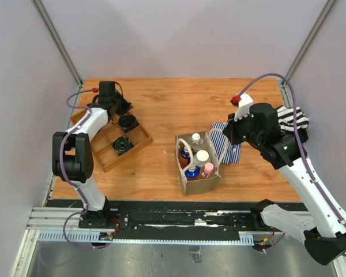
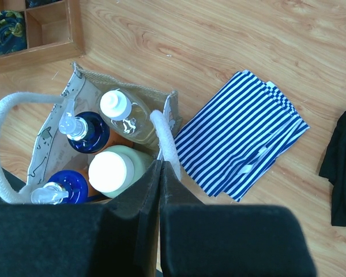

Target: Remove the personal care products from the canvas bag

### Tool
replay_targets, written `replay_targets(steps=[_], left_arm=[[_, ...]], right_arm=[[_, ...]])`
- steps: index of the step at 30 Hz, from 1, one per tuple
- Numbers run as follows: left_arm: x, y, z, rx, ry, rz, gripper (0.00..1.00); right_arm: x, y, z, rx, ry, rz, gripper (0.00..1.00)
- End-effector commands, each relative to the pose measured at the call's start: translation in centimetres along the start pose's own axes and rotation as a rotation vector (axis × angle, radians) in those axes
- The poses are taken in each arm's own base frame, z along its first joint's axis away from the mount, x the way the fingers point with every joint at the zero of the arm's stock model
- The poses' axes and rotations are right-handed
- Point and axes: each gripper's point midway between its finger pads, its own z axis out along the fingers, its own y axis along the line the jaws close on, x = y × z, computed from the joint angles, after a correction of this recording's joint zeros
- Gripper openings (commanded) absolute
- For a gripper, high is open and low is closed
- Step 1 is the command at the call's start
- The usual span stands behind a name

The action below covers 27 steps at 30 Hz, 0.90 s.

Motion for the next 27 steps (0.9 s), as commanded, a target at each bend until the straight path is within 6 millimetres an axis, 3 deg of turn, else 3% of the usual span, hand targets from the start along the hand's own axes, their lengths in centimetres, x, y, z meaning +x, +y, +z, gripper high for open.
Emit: replay_targets(steps=[1,6,10,16,21,27], left_arm=[[3.9,-3.6,-1.3,0.066,0.068,0.105,0.01],[7.9,-3.4,-2.6,0.052,0.135,0.129,0.01],[12.2,-2.0,-2.9,0.044,0.237,0.117,0.0],[16.7,0.9,-0.6,0.028,0.343,0.081,0.0],[18.9,2.3,0.2,0.009,0.413,0.074,0.0],[19.4,5.9,-1.2,-0.137,0.418,0.082,0.01]], right_arm=[[-0.6,-0.4,-0.6,0.016,-0.021,0.024,0.01],[-0.1,-0.7,-0.7,0.031,-0.016,0.02,0.01],[0.3,-0.7,-0.5,0.035,-0.008,0.024,0.01],[0.3,-0.7,-0.3,0.029,-0.01,0.027,0.01],[0.7,-1.1,-0.6,0.054,-0.011,0.024,0.01],[0.9,-1.6,-0.9,0.08,-0.008,0.013,0.01]])
